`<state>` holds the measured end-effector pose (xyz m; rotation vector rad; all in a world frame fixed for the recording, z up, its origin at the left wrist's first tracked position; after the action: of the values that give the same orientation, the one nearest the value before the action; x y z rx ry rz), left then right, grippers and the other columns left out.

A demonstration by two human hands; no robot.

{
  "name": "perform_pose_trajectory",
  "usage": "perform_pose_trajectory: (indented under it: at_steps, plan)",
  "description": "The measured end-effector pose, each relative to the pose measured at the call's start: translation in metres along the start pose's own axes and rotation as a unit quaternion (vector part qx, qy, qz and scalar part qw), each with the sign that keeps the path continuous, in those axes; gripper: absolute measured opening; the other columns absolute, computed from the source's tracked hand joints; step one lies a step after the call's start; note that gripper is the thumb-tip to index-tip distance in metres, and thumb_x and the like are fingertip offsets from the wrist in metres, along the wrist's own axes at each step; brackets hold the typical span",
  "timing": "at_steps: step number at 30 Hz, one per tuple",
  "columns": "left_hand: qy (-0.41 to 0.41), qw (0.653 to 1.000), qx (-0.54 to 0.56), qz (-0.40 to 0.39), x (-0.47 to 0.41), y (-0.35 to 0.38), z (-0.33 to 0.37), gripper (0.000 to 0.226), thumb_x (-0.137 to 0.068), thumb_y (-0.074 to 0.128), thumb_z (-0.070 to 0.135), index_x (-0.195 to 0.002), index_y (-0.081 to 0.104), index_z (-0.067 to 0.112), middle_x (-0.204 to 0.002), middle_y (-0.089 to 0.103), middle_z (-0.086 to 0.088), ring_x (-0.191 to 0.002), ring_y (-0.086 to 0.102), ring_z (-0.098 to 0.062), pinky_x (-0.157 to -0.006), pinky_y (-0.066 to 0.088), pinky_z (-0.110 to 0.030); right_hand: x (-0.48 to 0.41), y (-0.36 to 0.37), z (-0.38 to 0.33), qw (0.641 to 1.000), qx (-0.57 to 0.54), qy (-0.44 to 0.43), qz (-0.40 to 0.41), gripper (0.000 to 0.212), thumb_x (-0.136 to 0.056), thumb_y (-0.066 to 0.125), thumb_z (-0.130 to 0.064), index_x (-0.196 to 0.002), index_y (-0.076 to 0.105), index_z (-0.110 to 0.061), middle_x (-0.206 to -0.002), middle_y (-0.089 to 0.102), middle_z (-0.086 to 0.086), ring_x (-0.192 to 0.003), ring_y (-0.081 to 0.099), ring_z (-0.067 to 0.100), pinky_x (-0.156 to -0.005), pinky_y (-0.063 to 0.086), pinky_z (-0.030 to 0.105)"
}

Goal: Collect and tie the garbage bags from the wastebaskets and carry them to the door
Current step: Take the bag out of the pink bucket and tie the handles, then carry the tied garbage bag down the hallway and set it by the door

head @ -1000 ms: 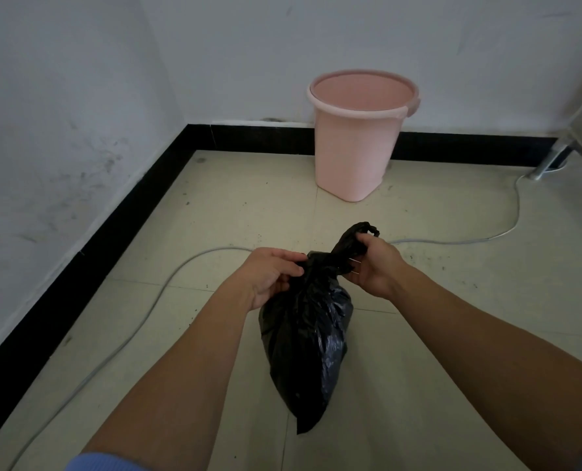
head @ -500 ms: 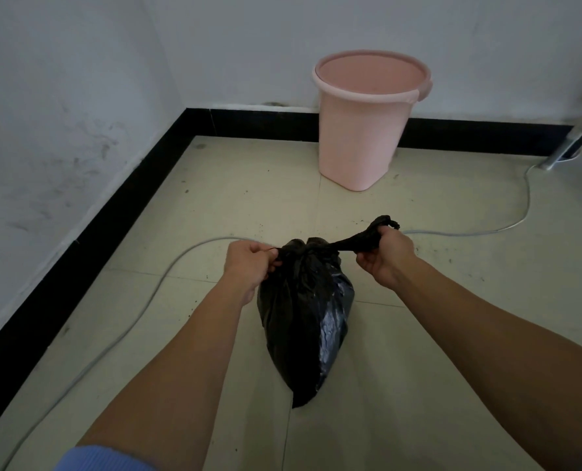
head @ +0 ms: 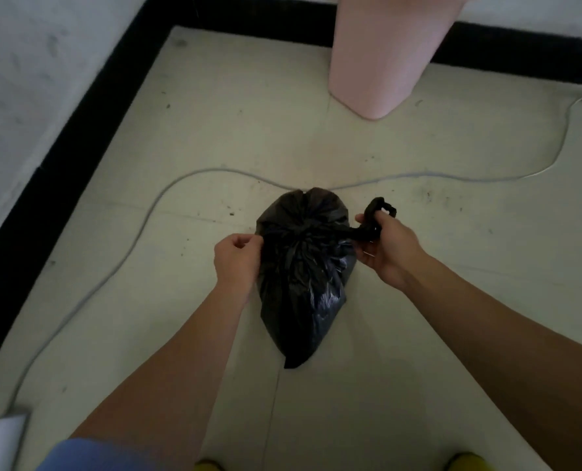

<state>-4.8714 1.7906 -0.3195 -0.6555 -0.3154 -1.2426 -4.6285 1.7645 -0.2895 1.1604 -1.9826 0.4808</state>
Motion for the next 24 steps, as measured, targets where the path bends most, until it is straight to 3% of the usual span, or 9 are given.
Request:
perform_pose_trajectory:
  at_steps: [4, 9, 12, 15, 17, 20, 24]
  plan:
    - [-0.116, 0.989, -0.090, 0.002, 0.046, -0.044, -0.042, 0.010, -0.076, 0.063, 0.021, -0.069, 0.066, 0.015, -0.077, 0.071, -0.013, -0.074, 0.066, -0.030, -0.076, 0.055, -0.039, 0.051, -0.004, 0.016, 0.996, 0.054, 0.076, 0.018, 0.024, -0.100, 0.044, -0.026, -0.090, 0.063, -0.014, -0.082, 0.068, 0.006, -0.064, 0.062, 0.016, -0.056, 0.045, 0.027]
    - [-0.215, 0.972, -0.099, -0.008, 0.124, -0.106, -0.025, 0.016, -0.082, 0.054, 0.011, -0.068, 0.061, 0.009, -0.073, 0.067, -0.012, -0.064, 0.057, -0.024, -0.063, 0.045, -0.028, 0.128, 0.023, -0.017, 0.971, 0.237, 0.034, -0.016, 0.018, -0.100, 0.049, -0.027, -0.099, 0.062, -0.015, -0.090, 0.071, 0.004, -0.068, 0.067, 0.017, -0.060, 0.048, 0.029]
    - [-0.215, 0.971, -0.100, -0.023, 0.172, -0.145, 0.019, 0.015, -0.084, 0.054, 0.010, -0.070, 0.061, 0.008, -0.070, 0.066, -0.011, -0.061, 0.056, -0.022, -0.061, 0.044, -0.026, 0.182, 0.050, -0.053, 0.939, 0.341, -0.012, -0.051, 0.022, -0.100, 0.049, -0.027, -0.108, 0.061, -0.010, -0.093, 0.069, 0.009, -0.067, 0.064, 0.019, -0.056, 0.046, 0.027]
    - [-0.213, 0.972, -0.090, -0.026, 0.223, -0.189, 0.075, 0.011, -0.085, 0.055, 0.009, -0.076, 0.061, 0.006, -0.070, 0.065, -0.012, -0.056, 0.054, -0.019, -0.055, 0.042, -0.022, 0.243, 0.070, -0.093, 0.900, 0.428, -0.046, -0.071, 0.023, -0.100, 0.047, -0.022, -0.098, 0.062, -0.006, -0.084, 0.063, 0.014, -0.069, 0.059, 0.024, -0.057, 0.045, 0.029]
    - [-0.215, 0.973, -0.077, -0.021, 0.259, -0.219, 0.114, 0.011, -0.085, 0.056, 0.009, -0.077, 0.062, 0.007, -0.070, 0.066, -0.012, -0.056, 0.055, -0.019, -0.054, 0.043, -0.022, 0.285, 0.078, -0.118, 0.878, 0.470, -0.061, -0.073, 0.024, -0.099, 0.046, -0.022, -0.087, 0.062, -0.008, -0.079, 0.064, 0.013, -0.069, 0.062, 0.026, -0.063, 0.050, 0.036]
    - [-0.206, 0.976, -0.064, -0.009, 0.316, -0.265, 0.167, 0.011, -0.086, 0.057, 0.011, -0.078, 0.064, 0.008, -0.070, 0.067, -0.011, -0.058, 0.058, -0.019, -0.056, 0.044, -0.023, 0.356, 0.089, -0.155, 0.856, 0.502, -0.087, -0.091, 0.026, -0.100, 0.045, -0.025, -0.096, 0.063, -0.008, -0.092, 0.067, 0.013, -0.084, 0.067, 0.030, -0.080, 0.054, 0.044]
    - [-0.200, 0.977, -0.054, 0.042, 0.399, -0.321, 0.216, 0.012, -0.085, 0.057, 0.016, -0.075, 0.064, 0.012, -0.069, 0.070, -0.008, -0.064, 0.062, -0.022, -0.064, 0.046, -0.026, 0.456, 0.101, -0.196, 0.829, 0.526, -0.144, -0.121, 0.042, -0.102, 0.043, -0.028, -0.081, 0.068, -0.002, -0.076, 0.070, 0.008, -0.073, 0.063, 0.027, -0.067, 0.044, 0.033]
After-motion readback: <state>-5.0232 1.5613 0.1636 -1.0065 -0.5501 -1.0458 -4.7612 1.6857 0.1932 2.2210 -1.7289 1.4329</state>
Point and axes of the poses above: each hand's wrist, its own x-axis away from the middle knuckle, its own y-axis out of the palm, z = x × y, the point moved 4 cm from there along -x, towards the middle knuckle
